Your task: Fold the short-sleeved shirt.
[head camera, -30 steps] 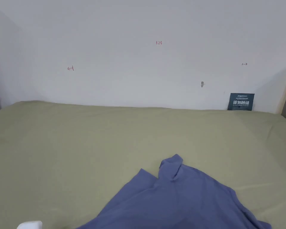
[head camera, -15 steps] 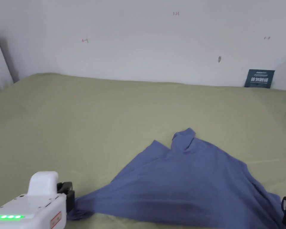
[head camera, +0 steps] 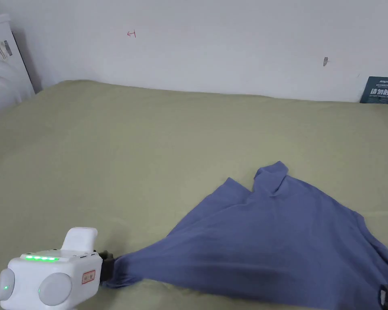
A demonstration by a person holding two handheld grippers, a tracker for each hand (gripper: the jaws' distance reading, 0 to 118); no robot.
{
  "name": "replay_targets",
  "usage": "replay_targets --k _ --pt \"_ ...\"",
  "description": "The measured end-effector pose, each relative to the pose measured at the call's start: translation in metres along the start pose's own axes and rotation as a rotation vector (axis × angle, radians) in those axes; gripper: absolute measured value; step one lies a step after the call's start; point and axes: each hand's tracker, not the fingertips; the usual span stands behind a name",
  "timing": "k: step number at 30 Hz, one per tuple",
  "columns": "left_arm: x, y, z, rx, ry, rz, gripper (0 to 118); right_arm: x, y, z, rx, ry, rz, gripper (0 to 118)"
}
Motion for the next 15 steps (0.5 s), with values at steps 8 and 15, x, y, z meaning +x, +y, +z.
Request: replay_targets --k 8,15 --pt "0.013 0.003 -0.047 -0.132 0.050 -0.081 96 -0.018 -0.021 -0.036 -0.101 0.072 0.052 1" --pt "0.030 0.010 -0.039 -0.134 -0.042 -0.104 1 -0.023 -0.010 -0.077 -0.151 0.076 0.060 1"
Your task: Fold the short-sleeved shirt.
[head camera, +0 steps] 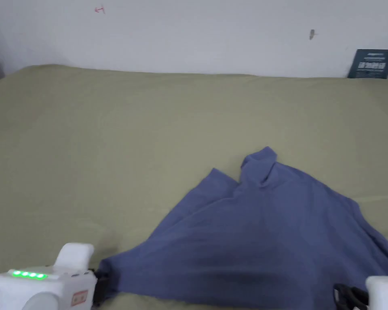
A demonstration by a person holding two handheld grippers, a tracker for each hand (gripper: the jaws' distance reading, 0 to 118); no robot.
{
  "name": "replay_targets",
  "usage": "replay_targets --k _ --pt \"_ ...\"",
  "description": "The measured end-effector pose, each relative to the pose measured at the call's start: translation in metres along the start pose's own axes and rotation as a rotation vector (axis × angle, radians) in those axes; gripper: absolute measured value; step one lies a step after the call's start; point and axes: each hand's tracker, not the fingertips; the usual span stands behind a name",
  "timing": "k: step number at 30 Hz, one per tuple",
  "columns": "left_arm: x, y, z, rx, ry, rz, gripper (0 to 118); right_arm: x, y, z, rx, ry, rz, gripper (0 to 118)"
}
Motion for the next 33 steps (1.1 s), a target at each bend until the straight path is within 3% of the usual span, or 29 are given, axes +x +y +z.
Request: replay_targets --k 1,3,7,14,15,17,18,23,28,32,33 --pt "0.002 0.000 -0.001 0.004 0.017 -0.051 1 0.003 0.010 -0.007 0.002 0.005 -0.013 1" --pt "0.003 0.002 0.000 0.014 0.005 -0.024 1 0.008 0.037 -0.024 0.008 0.014 -0.017 1" --pt "-0.005 0.009 -0.001 0.022 -0.025 0.027 1 0.019 0.107 -0.079 0.039 -0.033 0.065 1" --pt "-0.011 0.009 -0.003 0.034 -0.056 0.071 1 0.047 0.210 -0.206 -0.122 -0.022 0.120 1" --pt "-0.009 0.010 -0.004 0.031 -0.059 0.072 1 0.049 0.218 -0.221 -0.180 0.013 0.128 5" --pt "-0.009 0.009 -0.004 0.032 -0.059 0.068 1 0.052 0.230 -0.249 -0.275 0.044 0.107 85" --pt "-0.009 0.009 -0.004 0.034 -0.062 0.066 1 0.053 0.231 -0.262 -0.321 0.045 0.115 98" --pt "-0.008 0.010 -0.005 0.029 -0.068 0.061 1 0.056 0.230 -0.298 -0.376 0.053 0.107 97" --pt "-0.010 0.012 -0.009 0.018 -0.073 0.068 1 0.046 0.225 -0.307 -0.393 0.024 0.155 95" --pt "-0.008 0.012 -0.007 0.005 -0.065 0.075 1 0.036 0.229 -0.276 -0.359 0.022 0.187 57" --pt "-0.008 0.013 -0.004 0.010 -0.065 0.084 1 0.034 0.230 -0.265 -0.336 0.020 0.192 14"
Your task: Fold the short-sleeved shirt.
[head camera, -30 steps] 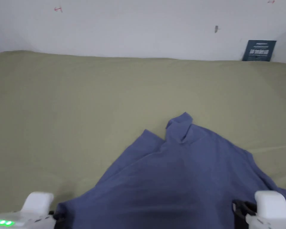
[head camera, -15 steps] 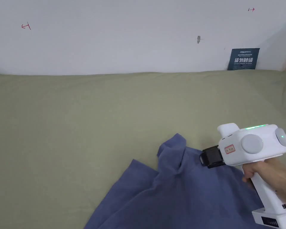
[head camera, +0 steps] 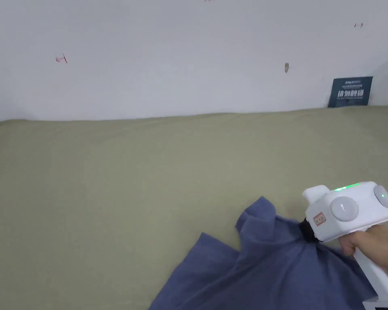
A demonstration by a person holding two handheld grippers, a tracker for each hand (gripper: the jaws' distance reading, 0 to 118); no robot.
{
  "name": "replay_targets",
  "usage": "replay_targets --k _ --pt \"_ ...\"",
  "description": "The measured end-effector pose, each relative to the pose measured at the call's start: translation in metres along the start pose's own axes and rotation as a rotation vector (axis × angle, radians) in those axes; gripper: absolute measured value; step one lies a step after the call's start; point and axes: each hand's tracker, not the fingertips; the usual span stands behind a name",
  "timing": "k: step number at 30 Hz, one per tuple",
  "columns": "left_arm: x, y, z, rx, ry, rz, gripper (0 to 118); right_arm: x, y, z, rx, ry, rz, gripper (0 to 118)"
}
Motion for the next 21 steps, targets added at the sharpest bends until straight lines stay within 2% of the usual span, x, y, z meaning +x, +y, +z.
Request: replay_targets --k 1,3,8,15,21 --pt "0.000 0.002 0.003 0.000 -0.006 0.007 1 -0.001 -0.004 0.018 0.043 -0.015 -0.010 4" --pt "0.001 0.005 0.015 0.024 0.008 0.011 1 0.001 -0.011 0.052 0.082 0.020 -0.025 4" --pt "0.004 0.028 0.067 0.149 -0.020 0.065 1 0.006 -0.031 0.173 0.243 0.016 0.007 4" --pt "0.040 0.101 0.173 0.391 0.031 -0.020 1 0.027 -0.048 0.357 0.515 -0.047 -0.017 4" --pt "0.072 0.172 0.248 0.528 0.060 -0.048 1 0.035 -0.061 0.477 0.682 -0.134 -0.045 4"
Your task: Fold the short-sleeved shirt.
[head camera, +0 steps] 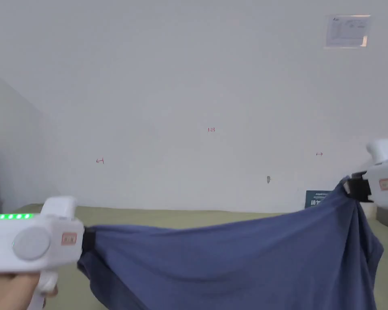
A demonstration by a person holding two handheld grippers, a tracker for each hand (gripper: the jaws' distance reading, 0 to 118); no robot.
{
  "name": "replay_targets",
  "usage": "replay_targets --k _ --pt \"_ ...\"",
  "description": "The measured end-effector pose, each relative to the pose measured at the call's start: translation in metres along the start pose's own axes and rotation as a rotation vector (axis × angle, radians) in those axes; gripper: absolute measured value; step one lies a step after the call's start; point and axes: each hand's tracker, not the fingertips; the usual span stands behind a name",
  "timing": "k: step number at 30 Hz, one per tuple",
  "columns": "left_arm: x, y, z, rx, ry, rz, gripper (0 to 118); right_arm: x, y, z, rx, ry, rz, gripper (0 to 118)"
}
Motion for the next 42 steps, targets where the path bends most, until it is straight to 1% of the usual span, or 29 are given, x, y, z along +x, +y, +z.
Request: replay_targets --k 4,7,10,16,20,24,26,29,30,33,37,42 --pt "0.013 0.056 0.008 0.051 -0.009 0.012 1 0.007 0.026 0.031 0.067 -0.031 -0.007 4" --pt "0.027 0.086 0.012 0.075 0.013 -0.003 1 0.010 0.037 0.034 0.088 -0.060 -0.016 4" --pt "0.034 0.102 0.016 0.091 0.043 -0.018 1 0.012 0.044 0.026 0.101 -0.059 -0.054 4" --pt "0.036 0.120 0.009 0.100 0.094 -0.024 1 0.009 0.058 0.007 0.129 -0.042 -0.092 4" --pt "0.037 0.136 -0.001 0.091 0.105 -0.023 1 0.010 0.073 -0.011 0.135 -0.050 -0.085 4" --pt "0.040 0.162 -0.018 0.108 0.123 -0.025 1 0.021 0.098 -0.041 0.134 -0.052 -0.133 4" --pt "0.042 0.176 -0.029 0.118 0.134 -0.038 1 0.023 0.113 -0.056 0.134 -0.086 -0.115 4" --pt "0.050 0.203 -0.046 0.132 0.174 -0.056 1 0.034 0.138 -0.079 0.160 -0.103 -0.144 4" --pt "0.054 0.210 -0.051 0.140 0.195 -0.073 1 0.035 0.145 -0.085 0.164 -0.108 -0.142 4" --pt "0.061 0.236 -0.070 0.150 0.207 -0.084 1 0.040 0.173 -0.108 0.176 -0.145 -0.093 4" --pt "0.068 0.264 -0.097 0.181 0.223 -0.075 1 0.044 0.200 -0.136 0.202 -0.158 -0.090 4" --pt "0.075 0.283 -0.135 0.193 0.244 -0.080 1 0.047 0.214 -0.171 0.215 -0.184 -0.101 4"
